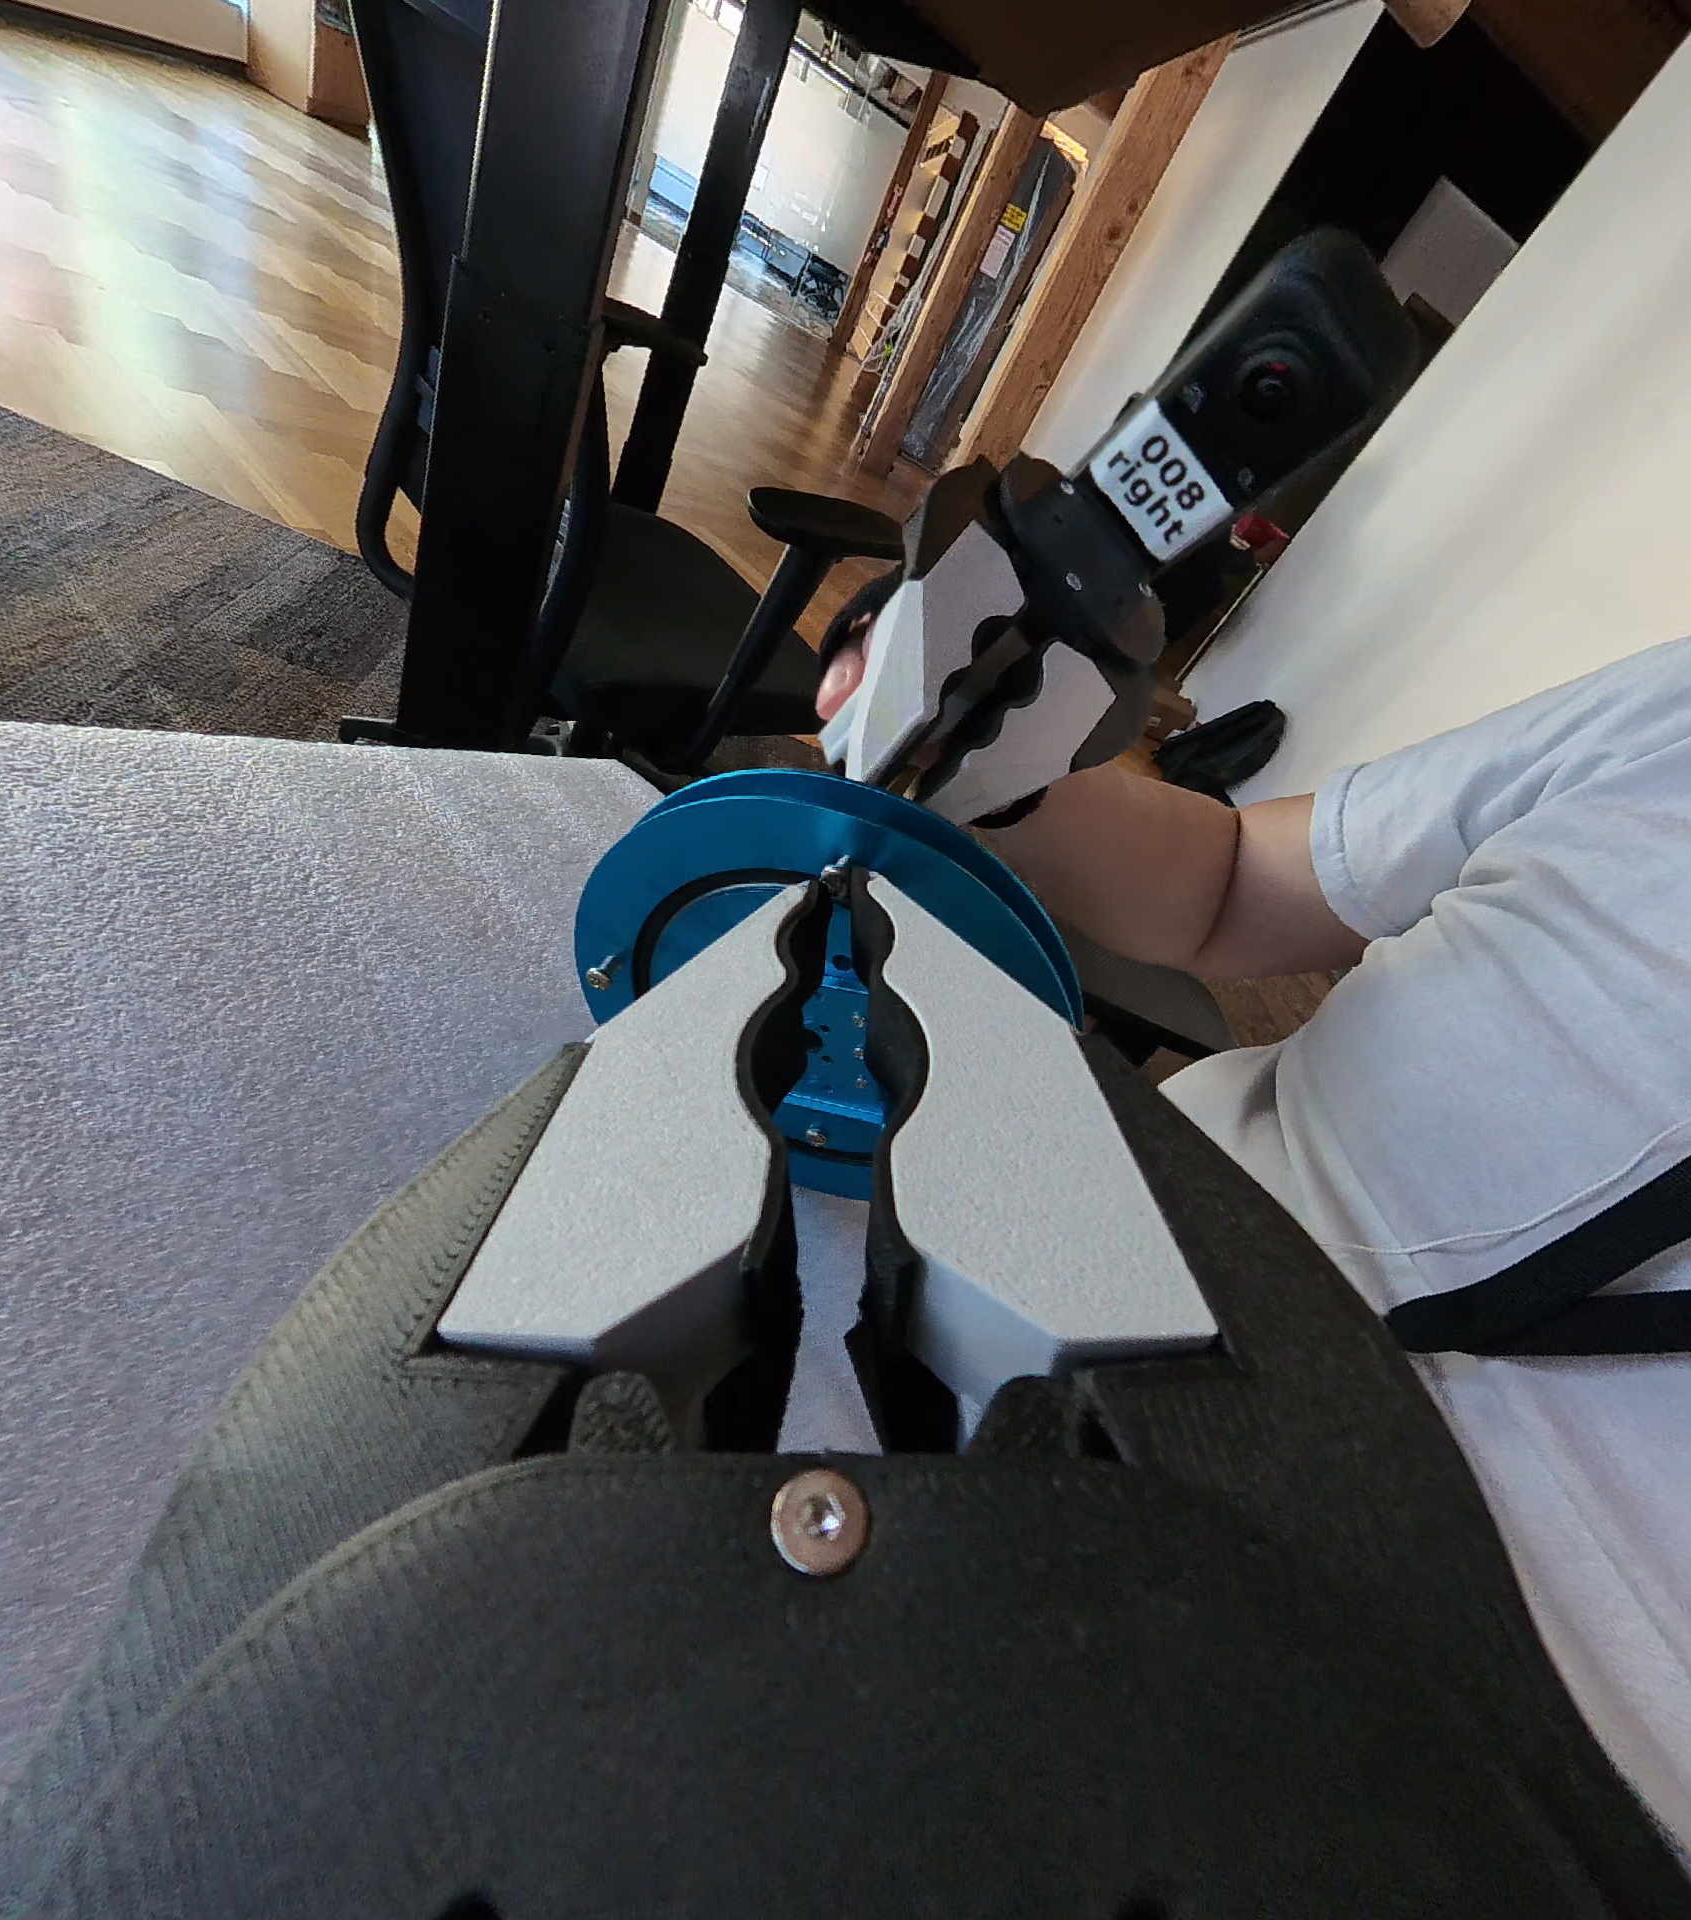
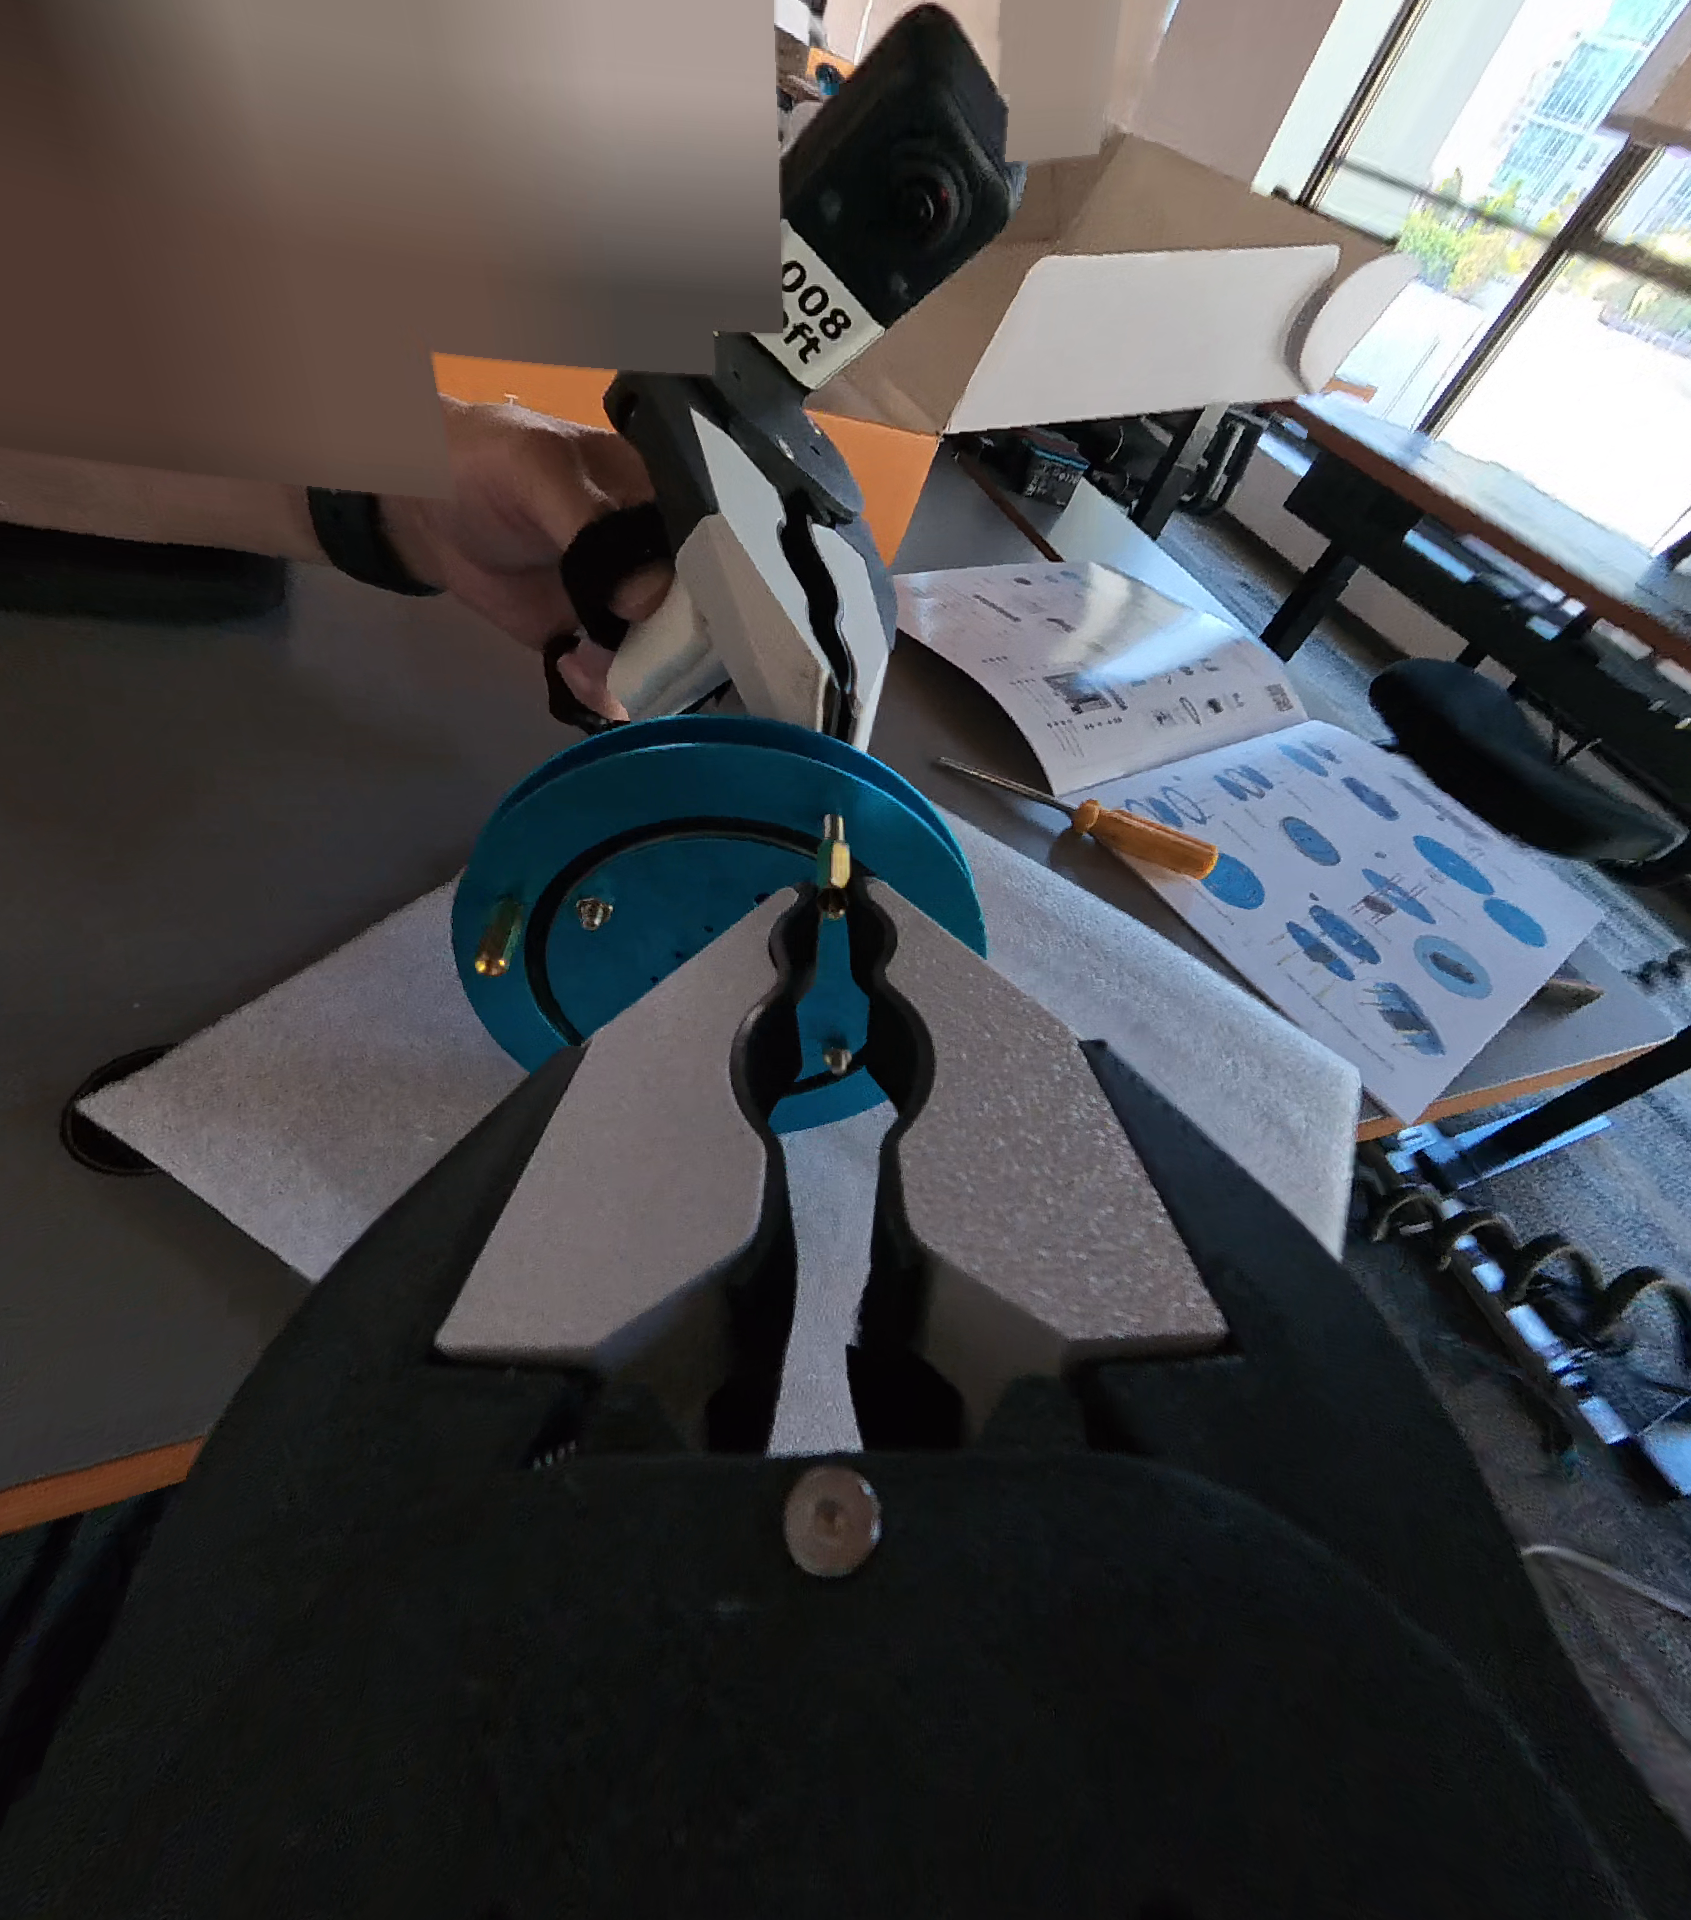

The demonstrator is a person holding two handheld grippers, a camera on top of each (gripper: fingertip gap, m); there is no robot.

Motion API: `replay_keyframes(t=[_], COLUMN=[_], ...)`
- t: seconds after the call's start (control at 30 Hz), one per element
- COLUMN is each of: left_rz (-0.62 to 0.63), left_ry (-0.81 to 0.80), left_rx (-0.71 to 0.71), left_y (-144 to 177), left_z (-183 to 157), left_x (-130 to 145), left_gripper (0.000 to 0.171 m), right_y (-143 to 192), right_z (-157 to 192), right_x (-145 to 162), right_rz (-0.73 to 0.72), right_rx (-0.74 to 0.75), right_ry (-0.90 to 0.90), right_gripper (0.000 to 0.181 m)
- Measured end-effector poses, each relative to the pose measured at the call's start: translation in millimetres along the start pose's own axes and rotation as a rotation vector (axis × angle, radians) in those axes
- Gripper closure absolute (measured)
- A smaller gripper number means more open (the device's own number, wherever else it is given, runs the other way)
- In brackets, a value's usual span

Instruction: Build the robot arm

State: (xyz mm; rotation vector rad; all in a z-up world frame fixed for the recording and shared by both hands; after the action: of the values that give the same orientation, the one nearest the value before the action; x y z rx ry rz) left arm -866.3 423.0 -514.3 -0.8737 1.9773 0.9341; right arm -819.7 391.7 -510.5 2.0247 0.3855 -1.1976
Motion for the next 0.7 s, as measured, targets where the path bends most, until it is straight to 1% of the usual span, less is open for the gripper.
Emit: replay_keyframes(t=[0.07, 0.13, 0.2, 0.23, 0.27, 0.3, 0.4, 0.47, 0.5, 0.6, 0.67, 0.7], left_rz=[0.000, 0.001, 0.005, 0.007, 0.006, 0.005, -0.017, -0.031, -0.033, -0.029, -0.030, -0.031], left_ry=[-0.016, -0.026, -0.036, -0.035, -0.035, -0.034, -0.023, -0.005, -0.001, -0.008, -0.006, -0.003], left_rx=[-0.009, -0.017, -0.012, -0.012, -0.013, -0.015, -0.015, 0.004, 0.003, -0.006, -0.002, -0.001], left_y=[-0.3, -0.4, -0.4, -1.2, -1.8, -2.4, -2.4, -0.8, -0.3, -0.1, -1.0, -1.2], left_z=[-0.1, 0.8, 0.2, 0.2, 0.1, 0.4, 1.2, 1.0, 1.7, 1.9, 1.3, 1.5], left_x=[0.2, 0.1, 0.2, 0.3, 0.0, 0.0, -1.7, -2.2, -2.1, -2.3, -2.2, -1.9], left_gripper=[0.169, 0.170, 0.171, 0.171, 0.171, 0.171, 0.171, 0.171, 0.171, 0.171, 0.171, 0.171], right_y=[0.3, -0.4, -1.2, -2.0, -0.7, 0.6, 3.1, 5.2, 6.4, 2.4, 0.9, 1.4], right_z=[-1.0, -2.3, -2.0, 0.0, 2.9, 2.0, -3.7, -7.7, -8.5, -4.5, -3.5, -4.3], right_x=[0.0, 1.3, 2.6, 3.7, 1.7, 1.1, 3.1, 1.4, -0.7, 0.8, 1.8, 2.0], right_rz=[-0.003, -0.004, -0.001, 0.007, -0.010, -0.028, -0.045, -0.053, -0.063, -0.019, -0.013, -0.015], right_rx=[-0.068, -0.153, -0.275, -0.341, -0.406, -0.412, -0.261, -0.147, -0.112, -0.110, -0.108, -0.100], right_ry=[-0.130, -0.318, -0.553, -0.641, -0.676, -0.663, -0.478, -0.356, -0.316, -0.290, -0.286, -0.285], right_gripper=[0.178, 0.178, 0.178, 0.177, 0.177, 0.177, 0.177, 0.175, 0.171, 0.170, 0.177, 0.178])
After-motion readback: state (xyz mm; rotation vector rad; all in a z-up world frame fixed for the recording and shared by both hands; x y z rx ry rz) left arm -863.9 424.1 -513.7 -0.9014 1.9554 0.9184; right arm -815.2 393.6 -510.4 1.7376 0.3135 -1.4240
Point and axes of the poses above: each gripper's, where its closed fingertips meet, y back along the fingers, x out of its underside, z = x × y across the jaws, the point moved 2 cm from there along y, back along the fingers, and after that the axes turned 12 degrees about z, right-handed, at the moved point
